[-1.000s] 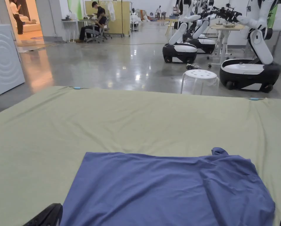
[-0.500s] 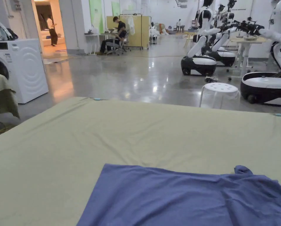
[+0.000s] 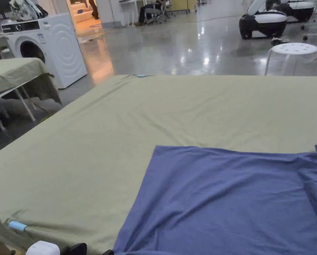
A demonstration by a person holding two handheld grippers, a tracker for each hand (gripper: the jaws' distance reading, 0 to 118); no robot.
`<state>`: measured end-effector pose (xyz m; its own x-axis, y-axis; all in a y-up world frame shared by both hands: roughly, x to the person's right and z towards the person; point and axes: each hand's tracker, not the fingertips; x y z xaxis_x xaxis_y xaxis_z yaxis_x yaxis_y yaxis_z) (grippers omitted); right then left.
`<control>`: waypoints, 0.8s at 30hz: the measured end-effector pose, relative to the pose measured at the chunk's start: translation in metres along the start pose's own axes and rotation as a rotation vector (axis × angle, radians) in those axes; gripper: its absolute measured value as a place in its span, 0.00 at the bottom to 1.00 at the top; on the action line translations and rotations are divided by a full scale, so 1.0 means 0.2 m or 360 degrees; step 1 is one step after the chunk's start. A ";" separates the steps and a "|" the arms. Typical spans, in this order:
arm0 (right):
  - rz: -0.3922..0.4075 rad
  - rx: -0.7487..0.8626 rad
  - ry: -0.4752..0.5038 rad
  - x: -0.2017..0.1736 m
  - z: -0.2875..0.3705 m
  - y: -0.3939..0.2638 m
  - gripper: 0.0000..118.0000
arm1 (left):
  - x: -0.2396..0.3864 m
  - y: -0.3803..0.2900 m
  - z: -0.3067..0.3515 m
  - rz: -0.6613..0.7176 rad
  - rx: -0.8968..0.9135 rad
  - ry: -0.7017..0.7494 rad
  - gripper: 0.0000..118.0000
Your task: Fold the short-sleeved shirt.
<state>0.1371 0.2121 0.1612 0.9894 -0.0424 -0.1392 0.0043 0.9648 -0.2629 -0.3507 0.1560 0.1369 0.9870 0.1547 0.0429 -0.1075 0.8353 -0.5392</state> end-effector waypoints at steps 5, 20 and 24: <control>-0.0063 -0.0083 -0.0005 0.02 -0.06 -0.03 0.00 | 0.00 -0.02 -0.13 -0.0051 -0.0079 -0.0034 0.50; -0.0063 -0.0156 -0.0016 0.02 -0.09 -0.05 0.00 | 0.06 -0.06 -0.36 -0.0047 -0.0302 -0.0125 0.11; -0.0069 -0.0163 -0.0069 0.06 -0.08 -0.04 0.06 | 0.07 -0.02 -0.37 -0.0066 -0.0372 -0.0074 0.10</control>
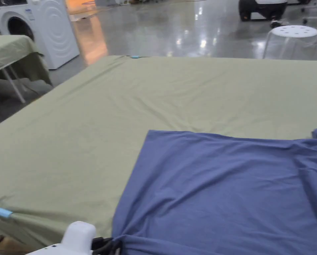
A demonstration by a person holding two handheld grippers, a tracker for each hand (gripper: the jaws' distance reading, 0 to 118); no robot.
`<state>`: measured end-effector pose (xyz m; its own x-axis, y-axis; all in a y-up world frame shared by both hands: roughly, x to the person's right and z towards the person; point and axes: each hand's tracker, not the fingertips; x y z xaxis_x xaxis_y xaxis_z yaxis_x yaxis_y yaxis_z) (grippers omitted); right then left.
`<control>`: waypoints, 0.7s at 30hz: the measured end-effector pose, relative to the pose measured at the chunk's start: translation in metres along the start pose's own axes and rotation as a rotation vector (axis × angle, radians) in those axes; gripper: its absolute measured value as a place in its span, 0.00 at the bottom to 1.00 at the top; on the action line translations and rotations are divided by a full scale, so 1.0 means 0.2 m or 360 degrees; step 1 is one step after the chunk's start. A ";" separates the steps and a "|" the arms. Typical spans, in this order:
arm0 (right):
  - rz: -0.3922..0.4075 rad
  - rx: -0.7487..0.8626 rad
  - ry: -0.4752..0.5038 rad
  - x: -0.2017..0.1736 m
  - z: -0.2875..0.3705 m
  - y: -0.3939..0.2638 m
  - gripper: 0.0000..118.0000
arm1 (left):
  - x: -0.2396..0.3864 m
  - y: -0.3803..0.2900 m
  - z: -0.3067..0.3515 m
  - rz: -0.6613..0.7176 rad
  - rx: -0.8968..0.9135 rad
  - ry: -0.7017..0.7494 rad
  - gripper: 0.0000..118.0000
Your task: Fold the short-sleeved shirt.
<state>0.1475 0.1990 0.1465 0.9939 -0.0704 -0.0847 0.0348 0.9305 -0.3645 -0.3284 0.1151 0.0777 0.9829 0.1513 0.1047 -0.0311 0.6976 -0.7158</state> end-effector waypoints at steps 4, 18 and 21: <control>-0.0127 -0.0091 -0.0135 0.19 0.01 0.02 0.83 | 0.06 -0.01 -0.02 -0.0111 -0.0061 0.0077 0.10; -0.0624 -0.0818 -0.0256 0.68 -0.27 -0.22 0.63 | 0.05 0.00 -0.05 -0.0103 -0.0087 0.0112 0.10; -0.0595 -0.0826 -0.0332 0.67 -0.29 -0.23 0.29 | 0.04 -0.01 -0.05 -0.0102 -0.0093 0.0106 0.10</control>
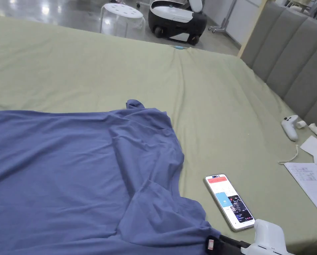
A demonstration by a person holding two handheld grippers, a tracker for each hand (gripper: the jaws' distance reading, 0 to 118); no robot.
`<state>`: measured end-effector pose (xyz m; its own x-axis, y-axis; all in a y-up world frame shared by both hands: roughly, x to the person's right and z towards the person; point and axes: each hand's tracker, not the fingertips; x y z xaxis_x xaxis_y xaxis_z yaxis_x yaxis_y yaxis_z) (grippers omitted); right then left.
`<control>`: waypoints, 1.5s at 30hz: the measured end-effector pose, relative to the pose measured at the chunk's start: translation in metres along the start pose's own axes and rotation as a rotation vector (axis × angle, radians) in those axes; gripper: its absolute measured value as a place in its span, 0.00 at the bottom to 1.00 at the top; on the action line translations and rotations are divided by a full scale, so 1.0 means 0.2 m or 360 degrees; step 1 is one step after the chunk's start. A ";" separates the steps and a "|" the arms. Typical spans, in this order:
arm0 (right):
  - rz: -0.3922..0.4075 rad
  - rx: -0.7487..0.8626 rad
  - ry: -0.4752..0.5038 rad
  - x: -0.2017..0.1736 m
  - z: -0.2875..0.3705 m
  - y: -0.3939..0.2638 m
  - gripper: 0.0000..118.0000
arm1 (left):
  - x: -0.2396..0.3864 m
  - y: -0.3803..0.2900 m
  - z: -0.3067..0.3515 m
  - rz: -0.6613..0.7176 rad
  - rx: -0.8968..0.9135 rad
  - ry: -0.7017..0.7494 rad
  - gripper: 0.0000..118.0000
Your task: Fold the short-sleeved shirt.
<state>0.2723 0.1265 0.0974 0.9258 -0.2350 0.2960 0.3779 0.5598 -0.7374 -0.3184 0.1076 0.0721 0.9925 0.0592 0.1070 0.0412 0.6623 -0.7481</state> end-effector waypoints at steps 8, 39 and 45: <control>0.0134 0.0170 0.0107 -0.08 0.12 -0.04 0.03 | -0.01 -0.01 0.03 0.0019 0.0036 -0.0008 0.10; 0.0462 0.0533 0.0263 -0.48 -0.38 0.96 0.77 | -0.09 0.92 -0.02 0.0002 0.0758 -0.0137 0.53; 0.0639 0.0963 0.0403 -0.57 0.15 0.52 0.77 | 0.20 0.63 0.53 -0.0228 0.1143 0.0071 0.53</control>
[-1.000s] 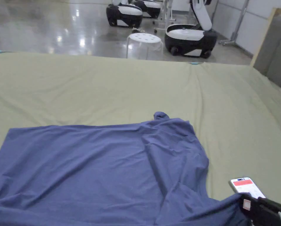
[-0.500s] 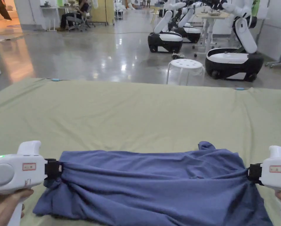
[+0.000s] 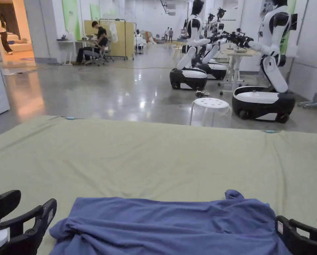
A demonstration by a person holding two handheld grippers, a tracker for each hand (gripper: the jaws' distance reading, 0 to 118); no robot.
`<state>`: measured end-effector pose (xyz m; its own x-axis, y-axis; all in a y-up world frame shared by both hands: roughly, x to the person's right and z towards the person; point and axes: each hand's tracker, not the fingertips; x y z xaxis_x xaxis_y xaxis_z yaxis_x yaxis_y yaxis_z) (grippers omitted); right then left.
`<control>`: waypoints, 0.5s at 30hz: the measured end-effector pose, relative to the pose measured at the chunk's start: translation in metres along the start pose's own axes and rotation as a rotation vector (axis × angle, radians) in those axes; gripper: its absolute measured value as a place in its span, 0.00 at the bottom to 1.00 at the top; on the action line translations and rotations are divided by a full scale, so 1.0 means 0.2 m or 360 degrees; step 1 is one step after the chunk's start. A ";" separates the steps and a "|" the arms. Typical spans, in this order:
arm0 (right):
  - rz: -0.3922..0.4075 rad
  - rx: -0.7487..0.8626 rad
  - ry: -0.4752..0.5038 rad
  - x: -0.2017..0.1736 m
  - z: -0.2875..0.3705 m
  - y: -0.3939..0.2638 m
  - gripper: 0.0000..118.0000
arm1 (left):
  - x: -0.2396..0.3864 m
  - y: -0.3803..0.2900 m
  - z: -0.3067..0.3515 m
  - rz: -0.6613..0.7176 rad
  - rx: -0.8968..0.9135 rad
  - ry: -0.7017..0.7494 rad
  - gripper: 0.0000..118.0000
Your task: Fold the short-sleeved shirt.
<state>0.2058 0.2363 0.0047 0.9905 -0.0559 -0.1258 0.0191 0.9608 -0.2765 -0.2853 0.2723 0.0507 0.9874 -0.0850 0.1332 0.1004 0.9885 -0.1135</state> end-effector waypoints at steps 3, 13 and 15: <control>0.0036 0.0096 0.0024 -0.14 0.21 -0.04 0.77 | 0.13 0.04 0.21 -0.0079 0.0131 -0.0023 0.53; 0.0063 0.0087 0.0074 -0.40 0.54 -0.15 0.00 | 0.34 -0.07 0.49 0.0055 0.0103 -0.0040 0.02; 0.0107 0.0107 0.0026 -0.44 0.56 -0.17 0.00 | 0.37 -0.09 0.50 0.0031 0.0063 -0.0055 0.02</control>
<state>0.1333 0.2400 0.1321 0.9875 0.0052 -0.1575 -0.0375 0.9785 -0.2027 -0.2255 0.2606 0.1608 0.9843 -0.0621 0.1651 0.0757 0.9941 -0.0771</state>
